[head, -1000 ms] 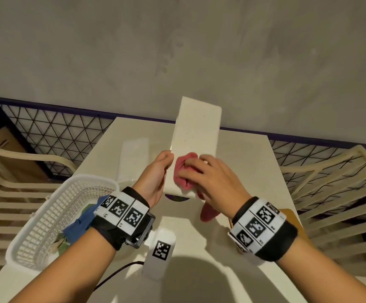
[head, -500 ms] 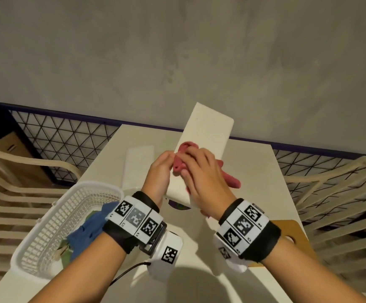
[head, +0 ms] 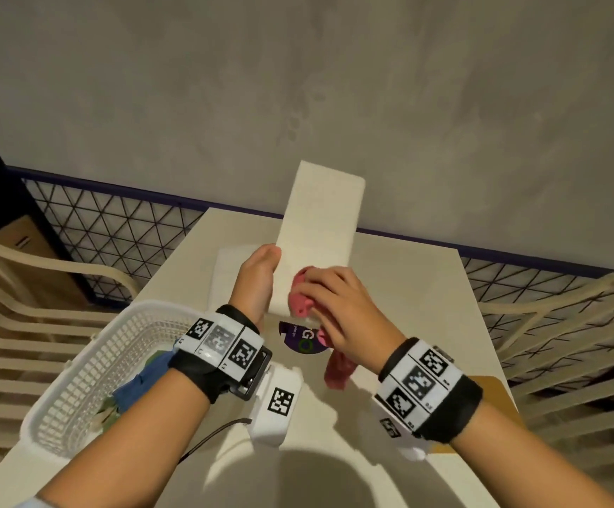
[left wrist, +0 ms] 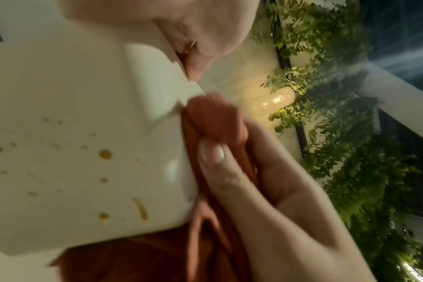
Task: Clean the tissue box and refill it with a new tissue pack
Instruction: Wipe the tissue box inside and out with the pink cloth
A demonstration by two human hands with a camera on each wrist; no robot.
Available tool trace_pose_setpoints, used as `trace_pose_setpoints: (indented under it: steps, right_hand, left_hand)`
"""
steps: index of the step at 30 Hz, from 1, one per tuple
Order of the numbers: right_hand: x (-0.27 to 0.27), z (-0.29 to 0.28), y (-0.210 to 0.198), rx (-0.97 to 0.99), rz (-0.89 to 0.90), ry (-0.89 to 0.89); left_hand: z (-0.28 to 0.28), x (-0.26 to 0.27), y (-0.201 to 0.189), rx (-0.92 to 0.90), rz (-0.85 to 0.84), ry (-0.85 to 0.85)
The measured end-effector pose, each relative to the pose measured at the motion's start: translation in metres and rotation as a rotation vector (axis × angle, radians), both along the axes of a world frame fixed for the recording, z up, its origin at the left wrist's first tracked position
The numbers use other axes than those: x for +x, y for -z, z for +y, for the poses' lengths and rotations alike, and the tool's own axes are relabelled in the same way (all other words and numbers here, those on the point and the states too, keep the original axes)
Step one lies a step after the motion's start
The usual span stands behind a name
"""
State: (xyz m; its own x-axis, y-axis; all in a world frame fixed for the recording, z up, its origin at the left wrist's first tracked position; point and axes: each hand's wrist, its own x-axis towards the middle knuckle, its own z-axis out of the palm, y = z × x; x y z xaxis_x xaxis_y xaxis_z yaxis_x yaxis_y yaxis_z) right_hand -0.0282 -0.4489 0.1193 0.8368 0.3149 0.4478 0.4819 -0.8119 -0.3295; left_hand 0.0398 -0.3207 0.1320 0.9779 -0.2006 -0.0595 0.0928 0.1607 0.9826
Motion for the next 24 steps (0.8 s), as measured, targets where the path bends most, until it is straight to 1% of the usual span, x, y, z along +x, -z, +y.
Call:
trace_pose_setpoints:
  steps: [2, 5, 7, 10, 11, 14, 15, 16, 18, 19, 20, 21, 23, 24]
  right_hand:
    - [0.001, -0.012, 0.002, 0.001, 0.001, -0.027]
    - [0.012, -0.022, -0.002, 0.024, 0.039, -0.020]
    - [0.028, -0.026, -0.007, 0.054, 0.069, 0.061]
    - [0.044, -0.020, -0.011, 0.096, 0.025, 0.229]
    - [0.042, -0.013, -0.012, 0.088, 0.008, 0.224]
    - [0.029, 0.003, -0.005, 0.044, 0.012, 0.040]
    - [0.028, 0.000, -0.006, 0.043, 0.029, 0.024]
    - [0.032, -0.005, -0.007, 0.068, 0.029, 0.052]
    - [0.040, -0.016, -0.010, 0.151, -0.038, 0.190]
    - [0.038, -0.015, -0.011, 0.168, -0.062, 0.257]
    - [0.033, -0.009, -0.010, 0.163, -0.082, 0.277]
    - [0.026, -0.001, -0.008, 0.145, -0.116, 0.231]
    - [0.011, 0.012, 0.000, 0.078, -0.194, 0.072]
    - [0.008, 0.013, 0.002, 0.035, -0.225, 0.024]
  left_hand:
    - [0.002, 0.005, 0.002, 0.041, -0.005, -0.016]
    - [0.001, 0.005, 0.007, 0.177, -0.024, -0.005]
    - [-0.002, 0.004, 0.009, 0.228, -0.019, 0.033]
    - [-0.004, 0.004, 0.003, 0.241, -0.028, 0.047]
    - [-0.004, 0.005, 0.000, 0.235, -0.034, 0.030]
    - [-0.003, 0.006, -0.005, 0.196, -0.024, -0.019]
    - [-0.003, 0.005, -0.005, 0.209, -0.008, -0.029]
    - [-0.003, 0.005, -0.005, 0.242, -0.005, -0.030]
    - [-0.003, 0.003, -0.003, 0.283, -0.045, -0.031]
    - [-0.004, 0.002, -0.003, 0.275, -0.057, -0.028]
    - [-0.007, 0.002, -0.001, 0.254, -0.055, -0.022]
    - [-0.009, 0.003, 0.000, 0.222, -0.041, -0.011]
    - [-0.013, 0.002, 0.002, 0.143, 0.001, 0.019]
    - [-0.014, 0.002, 0.003, 0.132, 0.015, 0.026]
